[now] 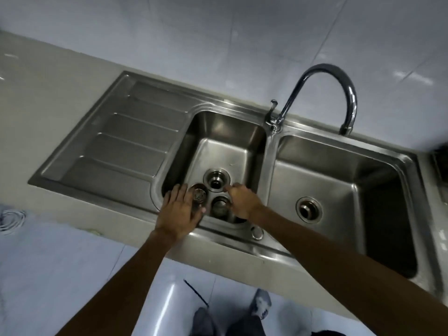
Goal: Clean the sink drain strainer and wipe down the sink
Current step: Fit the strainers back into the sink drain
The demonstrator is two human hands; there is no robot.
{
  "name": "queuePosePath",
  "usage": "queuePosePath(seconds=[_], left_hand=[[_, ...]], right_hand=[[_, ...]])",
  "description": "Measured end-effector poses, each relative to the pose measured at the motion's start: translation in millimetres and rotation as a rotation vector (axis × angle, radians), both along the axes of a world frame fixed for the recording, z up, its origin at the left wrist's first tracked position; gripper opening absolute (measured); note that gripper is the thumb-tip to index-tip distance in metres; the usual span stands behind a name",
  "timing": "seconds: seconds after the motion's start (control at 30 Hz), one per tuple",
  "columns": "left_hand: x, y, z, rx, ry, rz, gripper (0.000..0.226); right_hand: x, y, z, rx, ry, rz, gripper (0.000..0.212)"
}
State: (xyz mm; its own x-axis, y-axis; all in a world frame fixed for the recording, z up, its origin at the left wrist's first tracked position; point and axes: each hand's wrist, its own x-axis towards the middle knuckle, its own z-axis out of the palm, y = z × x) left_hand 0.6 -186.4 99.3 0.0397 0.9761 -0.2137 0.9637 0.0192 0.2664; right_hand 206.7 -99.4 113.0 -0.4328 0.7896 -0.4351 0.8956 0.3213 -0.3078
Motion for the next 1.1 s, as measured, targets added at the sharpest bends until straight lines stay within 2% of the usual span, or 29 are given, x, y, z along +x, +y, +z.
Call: queuePosePath(seconds=[0.1,0.23,0.37,0.47,0.57,0.77,0.93,1.1], left_hand=[[-6,3,-18,0.035,-0.023,0.037,0.089],[-8,3,-23,0.101,-0.015,0.044,0.085],[-7,6,-22,0.12,-0.009,0.068,0.079],[-7,5,-25,0.125,-0.004,0.06,0.077],[-8,5,-25,0.111,-0.005,0.067,0.076],[-9,5,-26,0.074,0.015,0.062,0.079],[-9,6,-24,0.038,0.022,0.06,0.081],[-9,7,-24,0.012,0.007,0.067,0.083]], right_hand=[[-14,13,-41,-0.055,-0.116,0.068,0.061],[-26,22,-77,-0.087,-0.212,0.106,0.063],[-36,29,-100,-0.112,-0.211,0.107,0.071],[-42,30,-115,-0.086,-0.203,0.124,0.064],[-45,32,-121,-0.071,-0.214,0.128,0.061],[-43,75,-103,0.015,-0.14,0.056,0.083],[-56,116,-90,0.062,-0.131,0.098,0.083],[-68,133,-98,0.015,-0.164,0.163,0.089]])
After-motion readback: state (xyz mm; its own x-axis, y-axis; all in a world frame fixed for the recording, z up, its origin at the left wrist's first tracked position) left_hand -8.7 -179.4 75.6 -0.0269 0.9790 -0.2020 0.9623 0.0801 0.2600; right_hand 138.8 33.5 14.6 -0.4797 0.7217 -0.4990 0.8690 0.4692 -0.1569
